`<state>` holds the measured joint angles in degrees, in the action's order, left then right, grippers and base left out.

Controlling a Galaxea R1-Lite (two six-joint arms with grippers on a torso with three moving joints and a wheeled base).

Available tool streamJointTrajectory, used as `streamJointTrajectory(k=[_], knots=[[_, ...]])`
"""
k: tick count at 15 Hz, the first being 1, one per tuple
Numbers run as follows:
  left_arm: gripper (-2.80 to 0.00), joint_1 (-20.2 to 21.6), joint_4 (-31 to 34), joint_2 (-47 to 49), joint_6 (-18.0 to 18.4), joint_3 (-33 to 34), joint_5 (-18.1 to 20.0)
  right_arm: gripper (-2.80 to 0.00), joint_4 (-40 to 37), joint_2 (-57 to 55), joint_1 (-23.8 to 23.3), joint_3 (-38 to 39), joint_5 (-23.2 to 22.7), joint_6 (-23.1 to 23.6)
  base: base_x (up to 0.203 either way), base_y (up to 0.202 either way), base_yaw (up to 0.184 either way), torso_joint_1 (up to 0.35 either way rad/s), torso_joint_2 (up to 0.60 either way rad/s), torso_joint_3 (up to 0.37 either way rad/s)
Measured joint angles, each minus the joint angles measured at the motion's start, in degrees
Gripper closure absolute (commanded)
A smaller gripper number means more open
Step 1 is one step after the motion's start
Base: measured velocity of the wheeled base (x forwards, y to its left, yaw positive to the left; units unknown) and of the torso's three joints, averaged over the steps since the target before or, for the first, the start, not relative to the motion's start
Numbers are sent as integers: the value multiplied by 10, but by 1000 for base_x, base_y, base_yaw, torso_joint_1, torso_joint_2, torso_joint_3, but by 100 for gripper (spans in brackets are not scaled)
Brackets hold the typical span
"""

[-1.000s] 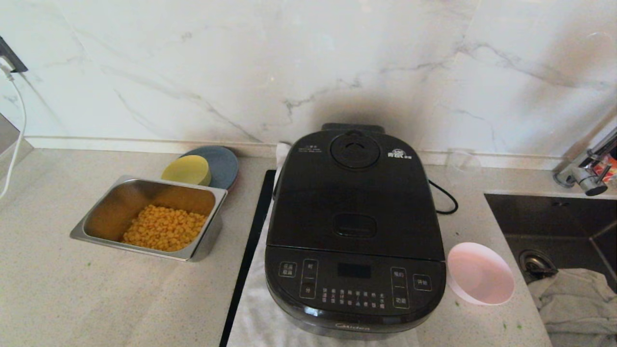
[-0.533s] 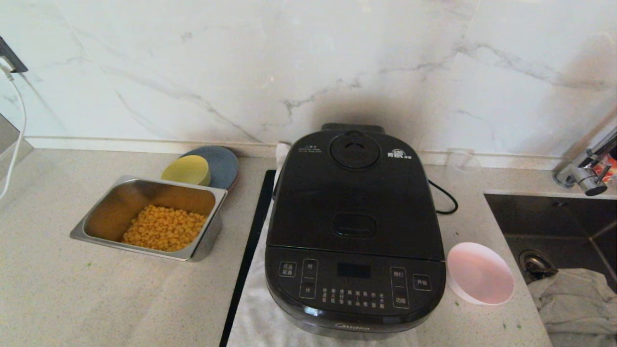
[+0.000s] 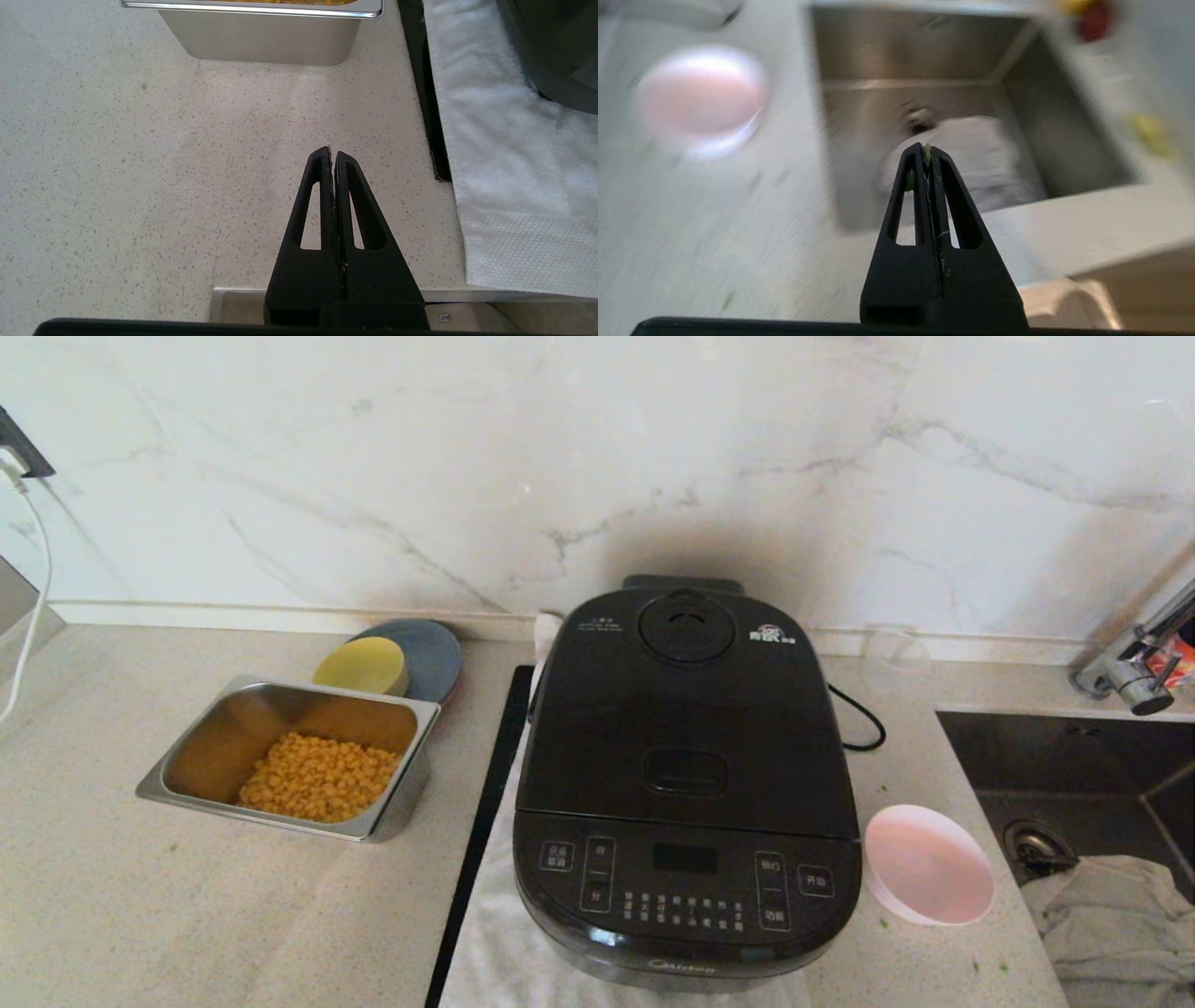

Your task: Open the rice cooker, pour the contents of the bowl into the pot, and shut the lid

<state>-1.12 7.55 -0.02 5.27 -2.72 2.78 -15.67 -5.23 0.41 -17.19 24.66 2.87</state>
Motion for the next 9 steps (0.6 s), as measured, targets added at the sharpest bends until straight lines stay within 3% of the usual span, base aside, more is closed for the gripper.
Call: streamJointTrajectory(k=[2, 6, 9], knots=[[0, 0, 0, 0, 0, 0, 0, 0, 32, 30, -4, 64, -62, 9, 0, 0, 0, 0, 0, 0], [0, 0, 0, 0, 0, 0, 0, 0, 162, 49, -5, 157, -247, 26, 0, 0, 0, 0, 0, 0], [0, 0, 0, 0, 0, 0, 0, 0, 149, 52, -5, 166, -268, 26, 0, 0, 0, 0, 0, 0]])
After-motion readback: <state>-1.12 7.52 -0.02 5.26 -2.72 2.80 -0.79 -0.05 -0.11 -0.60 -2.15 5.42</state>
